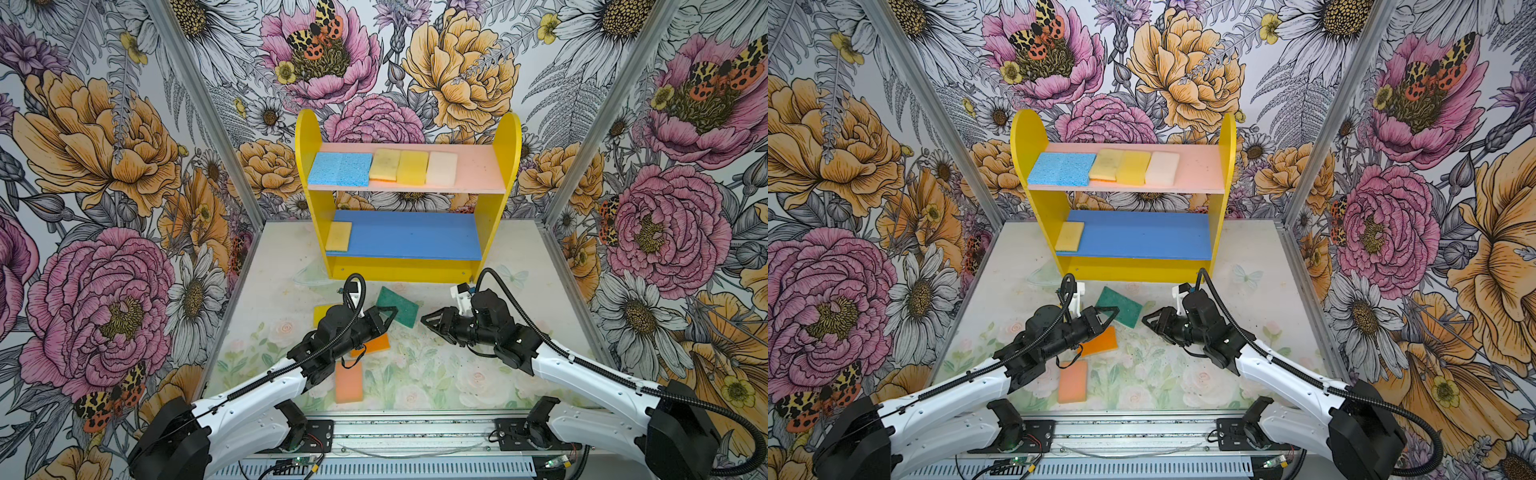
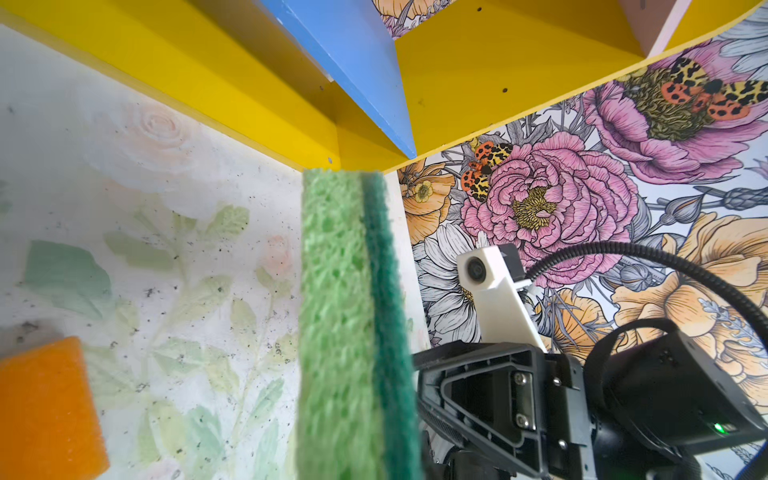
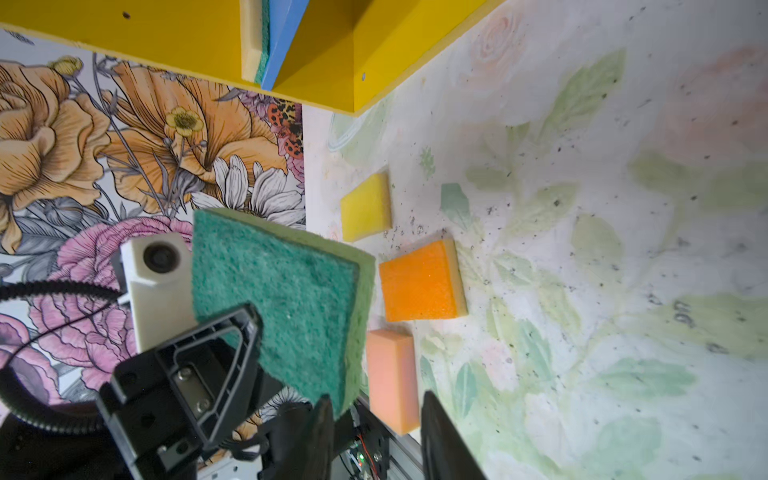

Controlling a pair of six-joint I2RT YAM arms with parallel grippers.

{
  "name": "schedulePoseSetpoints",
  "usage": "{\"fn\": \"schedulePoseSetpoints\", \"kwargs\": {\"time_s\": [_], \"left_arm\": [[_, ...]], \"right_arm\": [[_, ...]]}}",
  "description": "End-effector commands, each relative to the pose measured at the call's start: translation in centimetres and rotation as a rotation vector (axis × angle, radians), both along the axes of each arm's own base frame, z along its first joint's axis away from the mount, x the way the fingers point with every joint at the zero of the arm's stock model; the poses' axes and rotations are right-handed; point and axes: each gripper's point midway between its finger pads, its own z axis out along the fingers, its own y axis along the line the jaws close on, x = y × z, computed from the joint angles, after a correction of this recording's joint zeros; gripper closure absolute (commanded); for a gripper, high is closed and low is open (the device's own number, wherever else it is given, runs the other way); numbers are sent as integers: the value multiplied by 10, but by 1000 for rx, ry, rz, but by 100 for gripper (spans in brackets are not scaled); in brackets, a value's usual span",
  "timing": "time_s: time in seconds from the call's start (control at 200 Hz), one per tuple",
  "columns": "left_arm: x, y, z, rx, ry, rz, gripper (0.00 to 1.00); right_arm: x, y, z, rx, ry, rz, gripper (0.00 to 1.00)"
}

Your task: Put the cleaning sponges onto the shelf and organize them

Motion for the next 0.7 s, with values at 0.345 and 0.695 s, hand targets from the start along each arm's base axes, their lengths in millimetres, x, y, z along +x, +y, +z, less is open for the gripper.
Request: {"fn": "schedulePoseSetpoints", "kwargs": {"time_s": [0.345, 0.695], "left_arm": [[-24, 5, 21, -55, 120, -438, 98], [-34, 3, 56, -110, 37, -542, 98]], "right_arm": [[-18, 21, 70, -91, -378, 538, 33], [-22, 34, 78, -28, -376, 640, 39]]}}
